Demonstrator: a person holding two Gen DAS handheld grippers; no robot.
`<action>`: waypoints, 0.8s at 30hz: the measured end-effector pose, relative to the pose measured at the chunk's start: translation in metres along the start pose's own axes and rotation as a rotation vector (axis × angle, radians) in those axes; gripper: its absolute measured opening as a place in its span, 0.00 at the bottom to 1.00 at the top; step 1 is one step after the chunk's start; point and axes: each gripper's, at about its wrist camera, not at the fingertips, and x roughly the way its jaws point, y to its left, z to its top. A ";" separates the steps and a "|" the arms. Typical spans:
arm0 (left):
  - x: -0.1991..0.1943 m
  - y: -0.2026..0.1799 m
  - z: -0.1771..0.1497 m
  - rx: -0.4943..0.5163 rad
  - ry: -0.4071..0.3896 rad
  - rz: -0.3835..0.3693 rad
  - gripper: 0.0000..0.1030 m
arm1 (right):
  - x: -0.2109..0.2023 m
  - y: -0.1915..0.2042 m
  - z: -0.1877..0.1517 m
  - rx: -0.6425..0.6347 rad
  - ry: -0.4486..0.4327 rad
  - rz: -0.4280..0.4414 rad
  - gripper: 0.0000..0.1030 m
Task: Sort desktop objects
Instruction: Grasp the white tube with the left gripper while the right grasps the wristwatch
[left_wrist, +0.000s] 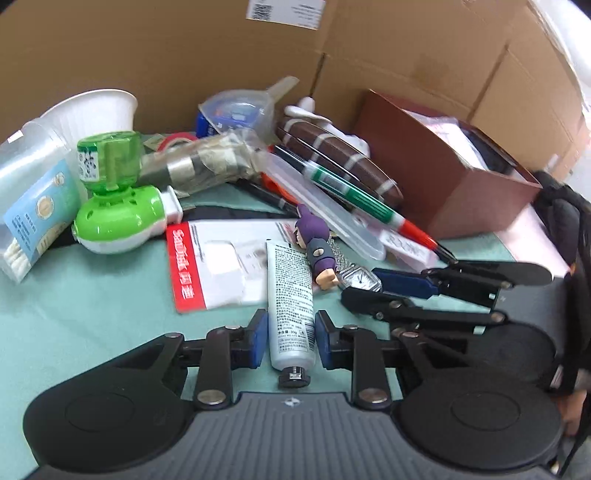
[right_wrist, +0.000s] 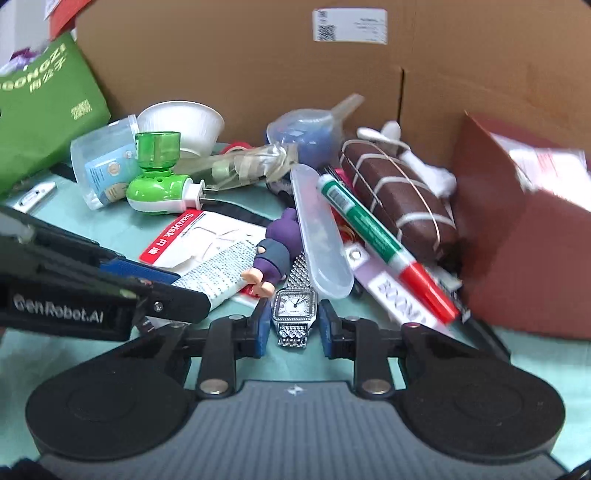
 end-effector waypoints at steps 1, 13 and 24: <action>-0.004 0.000 -0.004 0.006 0.006 -0.008 0.28 | -0.005 -0.001 -0.002 0.004 0.006 0.002 0.25; -0.030 -0.013 -0.031 0.067 0.023 -0.018 0.49 | -0.065 0.000 -0.041 0.052 0.059 0.047 0.32; -0.019 -0.026 -0.028 0.157 0.015 0.047 0.30 | -0.051 0.012 -0.041 -0.025 0.037 -0.009 0.33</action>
